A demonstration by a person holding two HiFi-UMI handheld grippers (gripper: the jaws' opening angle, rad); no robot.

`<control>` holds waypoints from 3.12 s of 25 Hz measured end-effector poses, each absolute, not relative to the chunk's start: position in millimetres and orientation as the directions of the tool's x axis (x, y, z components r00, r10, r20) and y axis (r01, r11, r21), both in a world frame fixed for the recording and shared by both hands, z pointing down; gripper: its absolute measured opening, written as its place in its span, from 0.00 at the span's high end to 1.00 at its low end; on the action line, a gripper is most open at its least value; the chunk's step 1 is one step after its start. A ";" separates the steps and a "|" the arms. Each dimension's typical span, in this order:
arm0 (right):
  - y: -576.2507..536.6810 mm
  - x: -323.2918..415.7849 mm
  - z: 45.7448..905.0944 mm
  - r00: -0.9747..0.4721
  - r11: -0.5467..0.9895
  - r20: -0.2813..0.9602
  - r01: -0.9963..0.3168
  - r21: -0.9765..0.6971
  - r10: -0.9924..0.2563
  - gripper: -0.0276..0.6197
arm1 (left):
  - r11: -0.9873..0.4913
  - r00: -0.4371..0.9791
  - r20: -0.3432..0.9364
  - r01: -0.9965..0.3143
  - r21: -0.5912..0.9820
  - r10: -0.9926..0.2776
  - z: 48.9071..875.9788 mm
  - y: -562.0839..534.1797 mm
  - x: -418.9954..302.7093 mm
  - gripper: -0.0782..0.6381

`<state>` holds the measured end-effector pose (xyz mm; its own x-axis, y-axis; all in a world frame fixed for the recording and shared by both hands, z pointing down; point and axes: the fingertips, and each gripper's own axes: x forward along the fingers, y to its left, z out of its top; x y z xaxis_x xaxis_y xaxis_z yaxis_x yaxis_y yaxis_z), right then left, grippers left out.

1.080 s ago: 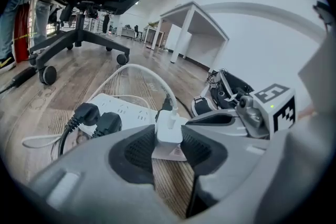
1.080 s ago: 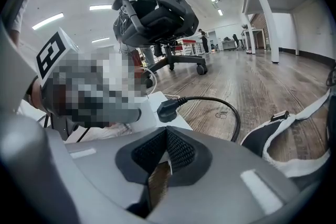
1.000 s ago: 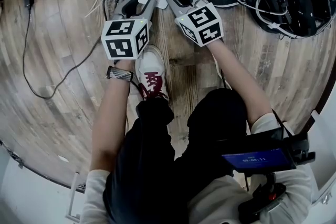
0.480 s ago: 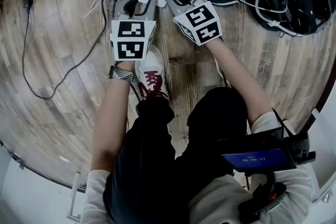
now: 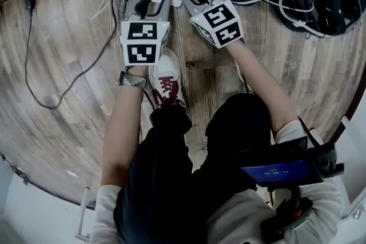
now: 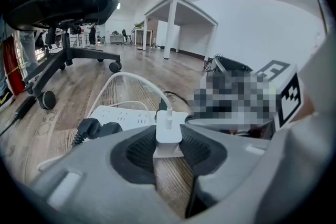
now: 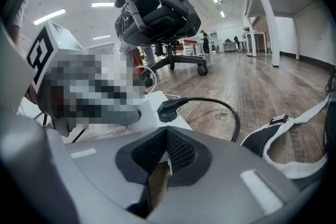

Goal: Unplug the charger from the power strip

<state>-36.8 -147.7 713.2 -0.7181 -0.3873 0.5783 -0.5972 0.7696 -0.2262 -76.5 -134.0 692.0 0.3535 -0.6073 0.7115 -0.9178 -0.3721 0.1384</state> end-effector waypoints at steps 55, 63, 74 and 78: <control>-146.8 -39.7 711.7 -0.720 0.782 0.563 -0.592 -0.195 -0.405 0.96 | -0.403 0.324 0.720 -0.913 0.067 -0.614 690.0 -134.8 -78.3 0.70; -146.8 -39.4 711.6 -0.719 0.790 0.570 -0.584 -0.186 -0.397 0.96 | -0.401 0.333 0.718 -0.913 0.081 -0.612 689.5 -135.5 -78.6 0.70; -146.3 -39.2 711.7 -0.728 0.802 0.561 -0.571 -0.178 -0.393 0.96 | -0.316 0.388 0.692 -0.919 0.237 -0.610 689.1 -136.5 -81.9 0.69; -146.3 -39.4 711.9 -0.731 0.801 0.560 -0.569 -0.186 -0.389 0.96 | -0.348 0.373 0.700 -0.919 0.186 -0.609 689.4 -136.0 -81.8 0.69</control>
<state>-39.4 -146.3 711.9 -0.7310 -0.3892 0.5605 -0.5689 0.8012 -0.1856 -81.8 -136.0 689.4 0.3730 -0.6090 0.7000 -0.9186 -0.3483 0.1865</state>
